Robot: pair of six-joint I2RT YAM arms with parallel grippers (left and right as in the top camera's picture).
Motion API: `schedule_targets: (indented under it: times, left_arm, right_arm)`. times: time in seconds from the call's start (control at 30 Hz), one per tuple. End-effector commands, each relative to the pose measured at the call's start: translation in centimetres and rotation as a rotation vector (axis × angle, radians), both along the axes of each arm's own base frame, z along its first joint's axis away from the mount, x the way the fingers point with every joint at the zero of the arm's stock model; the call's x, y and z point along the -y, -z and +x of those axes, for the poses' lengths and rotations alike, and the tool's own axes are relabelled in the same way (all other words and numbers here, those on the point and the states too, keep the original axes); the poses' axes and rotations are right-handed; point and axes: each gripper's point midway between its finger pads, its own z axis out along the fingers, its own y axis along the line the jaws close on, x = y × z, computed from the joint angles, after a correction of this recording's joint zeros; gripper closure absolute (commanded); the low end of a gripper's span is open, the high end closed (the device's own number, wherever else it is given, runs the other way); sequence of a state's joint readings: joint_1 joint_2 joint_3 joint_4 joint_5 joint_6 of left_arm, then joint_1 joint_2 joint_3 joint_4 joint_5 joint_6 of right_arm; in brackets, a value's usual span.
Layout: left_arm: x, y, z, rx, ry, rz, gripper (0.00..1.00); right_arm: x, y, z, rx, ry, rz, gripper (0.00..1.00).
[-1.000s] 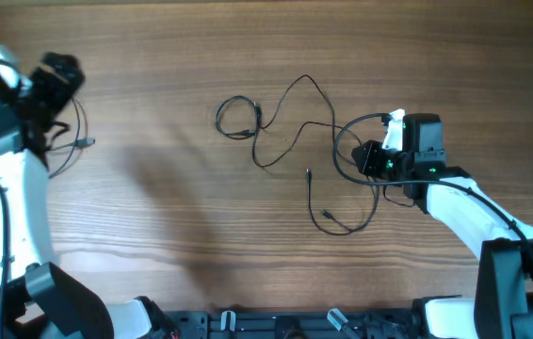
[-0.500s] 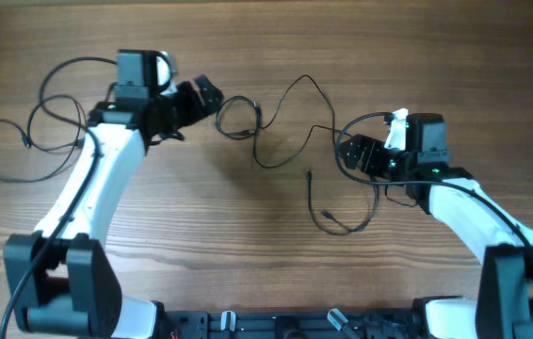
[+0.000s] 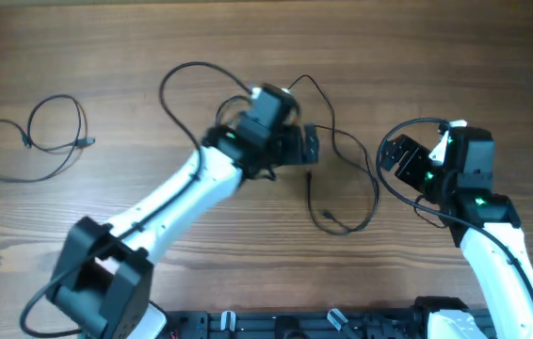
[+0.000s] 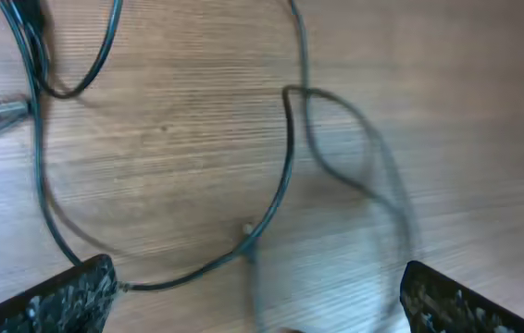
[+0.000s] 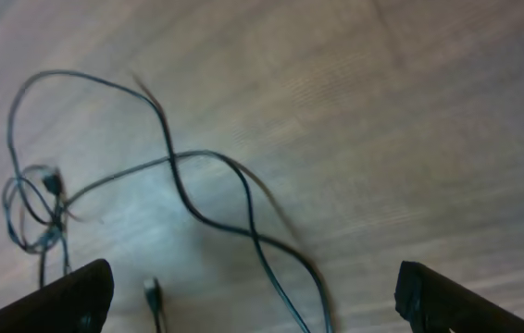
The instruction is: Untangle cables
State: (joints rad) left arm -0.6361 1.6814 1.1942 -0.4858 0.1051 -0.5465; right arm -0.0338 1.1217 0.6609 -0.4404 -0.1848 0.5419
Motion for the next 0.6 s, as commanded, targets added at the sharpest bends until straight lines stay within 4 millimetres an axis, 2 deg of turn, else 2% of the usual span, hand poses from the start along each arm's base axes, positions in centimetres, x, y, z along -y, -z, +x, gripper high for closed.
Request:
schedule_targets:
  times: [0.0, 0.17, 0.2, 0.23, 0.27, 0.3, 0.33, 0.37, 0.47, 0.57]
  left_arm:
    - [-2.4, 2.4, 2.1, 0.224, 0.053, 0.401, 0.0]
    - [-1.6, 6.1, 2.4, 0.196, 0.097, 0.443, 0.01]
    - [-1.4, 7.0, 2.4, 0.187, 0.11, 0.446, 0.05]
    - [-1.1, 7.6, 2.4, 0.176, 0.12, 0.434, 0.15]
    - [-0.7, 8.0, 2.2, 0.165, 0.132, 0.42, 0.32]
    - [-0.3, 8.3, 2.0, 0.151, 0.147, 0.402, 0.58]
    - [-0.3, 8.3, 1.9, 0.149, 0.149, 0.399, 0.79]
    - [-0.4, 8.3, 1.9, 0.148, 0.149, 0.403, 0.96]
    - [-0.7, 7.6, 1.7, 0.161, 0.187, 0.425, 0.96]
    - [-1.5, 5.0, 0.9, 0.166, 0.194, 0.428, 0.96]
  right_arm:
    - [0.5, 0.0, -0.5, -0.015, 0.026, -0.017, 0.0]
    - [0.3, 0.2, -0.9, -0.032, 0.018, -0.01, 0.0]
    - [0.1, 0.3, -1.0, -0.037, 0.004, -0.006, 0.0]
    - [0.1, 0.3, -1.0, -0.034, -0.012, -0.013, 0.0]
    - [0.1, 0.3, -1.0, -0.034, -0.011, -0.014, 0.0]
    - [0.1, 0.3, -1.0, -0.034, -0.011, -0.014, 0.0]
    - [0.1, 0.3, -1.0, -0.034, -0.011, -0.014, 0.0]
    - [0.1, 0.3, -1.0, -0.034, -0.011, -0.014, 0.0]
    - [0.1, 0.2, -0.8, -0.022, -0.012, -0.015, 0.0]
    - [0.1, -0.5, 0.1, 0.024, -0.034, -0.033, 0.0]
